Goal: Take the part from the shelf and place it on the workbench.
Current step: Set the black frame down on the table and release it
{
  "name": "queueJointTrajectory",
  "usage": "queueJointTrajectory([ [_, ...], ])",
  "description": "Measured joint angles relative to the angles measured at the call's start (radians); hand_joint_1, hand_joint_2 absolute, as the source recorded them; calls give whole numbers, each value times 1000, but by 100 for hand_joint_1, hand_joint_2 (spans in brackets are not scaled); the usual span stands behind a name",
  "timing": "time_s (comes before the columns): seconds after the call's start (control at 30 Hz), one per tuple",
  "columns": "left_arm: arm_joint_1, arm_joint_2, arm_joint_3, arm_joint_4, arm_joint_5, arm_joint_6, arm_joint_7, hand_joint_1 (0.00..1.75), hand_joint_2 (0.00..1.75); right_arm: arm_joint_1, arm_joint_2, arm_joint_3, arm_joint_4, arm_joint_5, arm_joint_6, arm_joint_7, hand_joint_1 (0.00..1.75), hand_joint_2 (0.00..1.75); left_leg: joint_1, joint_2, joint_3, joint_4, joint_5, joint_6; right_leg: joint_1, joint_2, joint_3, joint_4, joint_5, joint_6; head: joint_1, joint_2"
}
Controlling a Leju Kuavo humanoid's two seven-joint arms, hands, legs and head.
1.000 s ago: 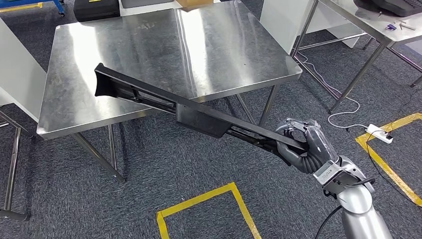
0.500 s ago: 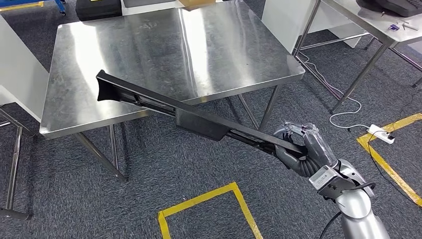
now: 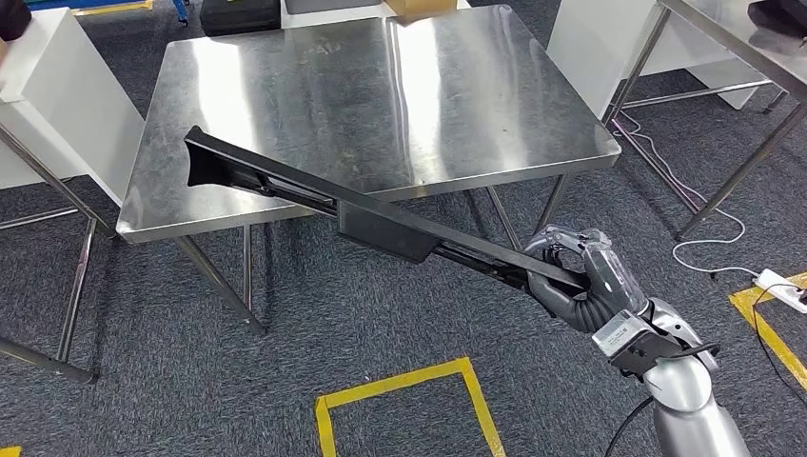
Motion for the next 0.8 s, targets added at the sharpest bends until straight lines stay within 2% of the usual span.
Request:
queueJointTrajectory([
  [0.03,0,0,0,0,0,1,2,0,175,-1,2,1,1,0,0,-1,175,175,0,23,-18,39,-25,-5,-2,-10,1,-1,1,-10,-3,0],
  [0.07,-1,0,0,0,-1,1,4,0,175,-2,3,2,2,0,0,-2,175,175,0,49,-45,97,-59,-9,1,-20,1,-1,0,-17,-6,0],
  [0.1,-1,1,0,0,-1,2,8,0,175,-2,4,2,3,0,0,-2,175,175,2,64,-79,165,-94,-14,3,-31,1,-1,-1,-22,-9,0],
  [0.13,-1,2,0,0,-1,2,12,0,175,-2,5,3,5,0,0,-2,175,175,4,70,-109,226,-118,-17,6,-42,1,-1,-3,-24,-9,0],
  [0.17,-1,3,0,0,-2,3,15,0,175,-2,6,4,8,0,0,-2,175,175,6,73,-127,259,-124,-19,8,-54,1,-1,-4,-25,-9,0],
  [0.2,0,4,0,0,-2,3,17,0,175,-1,6,5,10,1,0,-2,175,175,7,75,-126,255,-111,-19,9,-65,2,-1,-5,-26,-9,0],
  [0.23,0,5,0,0,-3,4,17,0,175,-1,7,6,11,1,-1,-3,175,175,7,82,-104,212,-82,-18,10,-75,4,-1,-6,-26,-9,0],
  [0.3,1,7,0,0,-4,6,17,0,175,-1,8,8,12,1,-1,-3,175,175,5,116,-30,74,-21,-12,14,-91,10,0,-11,-22,-9,0],
  [0.33,0,7,0,0,-5,7,17,0,175,-1,9,9,12,1,-2,-4,175,175,2,130,-3,23,-5,-6,18,-99,12,0,-14,-18,-8,0],
  [0.37,0,8,0,-1,-5,7,16,0,175,-1,9,9,12,1,-2,-4,175,175,-1,138,11,-5,0,-2,23,-106,14,0,-17,-13,-7,0],
  [0.43,0,8,0,-1,-5,6,15,0,175,-1,10,11,12,2,-3,-4,175,175,-6,124,12,-14,0,8,29,-121,18,-2,-20,-4,-4,0],
  [0.47,0,7,0,-1,-5,4,15,0,175,0,10,11,12,2,-4,-4,175,175,-5,115,16,-19,3,14,30,-120,18,0,-24,1,-5,0],
  [0.5,0,6,0,-2,-5,3,15,0,175,1,10,11,11,2,-4,-5,175,175,-3,107,20,-25,6,22,29,-104,14,13,-33,5,-4,0],
  [0.53,0,5,0,-2,-5,2,14,0,175,2,9,11,11,1,-6,-5,175,175,-1,100,24,-31,10,29,28,-80,0,47,-50,6,-2,0],
  [0.6,-2,4,0,-2,-5,1,13,0,175,8,8,8,12,0,-9,-5,175,175,1,86,27,-35,13,37,22,-32,-63,171,-102,4,2,0],
  [0.63,-2,3,0,-3,-5,1,13,0,175,12,8,7,12,-1,-10,-5,175,175,1,78,27,-35,13,38,21,-24,-100,239,-124,5,3,0],
  [0.67,-2,3,0,-3,-5,1,13,0,175,17,8,5,13,-1,-10,-5,175,175,1,71,27,-34,12,39,20,-21,-128,284,-134,9,4,0],
  [0.7,-2,2,0,-3,-5,1,13,0,175,20,7,4,14,0,-11,-5,175,175,1,64,28,-34,12,38,19,-20,-138,292,-126,17,4,0],
  [0.73,-2,1,0,-3,-5,1,13,0,175,22,7,3,14,0,-11,-5,175,175,2,57,29,-33,11,37,17,-20,-127,258,-103,28,4,0],
  [0.77,-2,1,0,-4,-5,1,12,0,175,24,7,1,14,0,-11,-5,175,175,2,52,31,-32,10,35,14,-19,-98,189,-68,39,4,0],
  [0.8,-2,1,0,-4,-5,1,11,0,175,24,7,0,14,0,-11,-5,175,175,2,47,32,-29,8,32,12,-17,-66,114,-37,45,5,0],
])
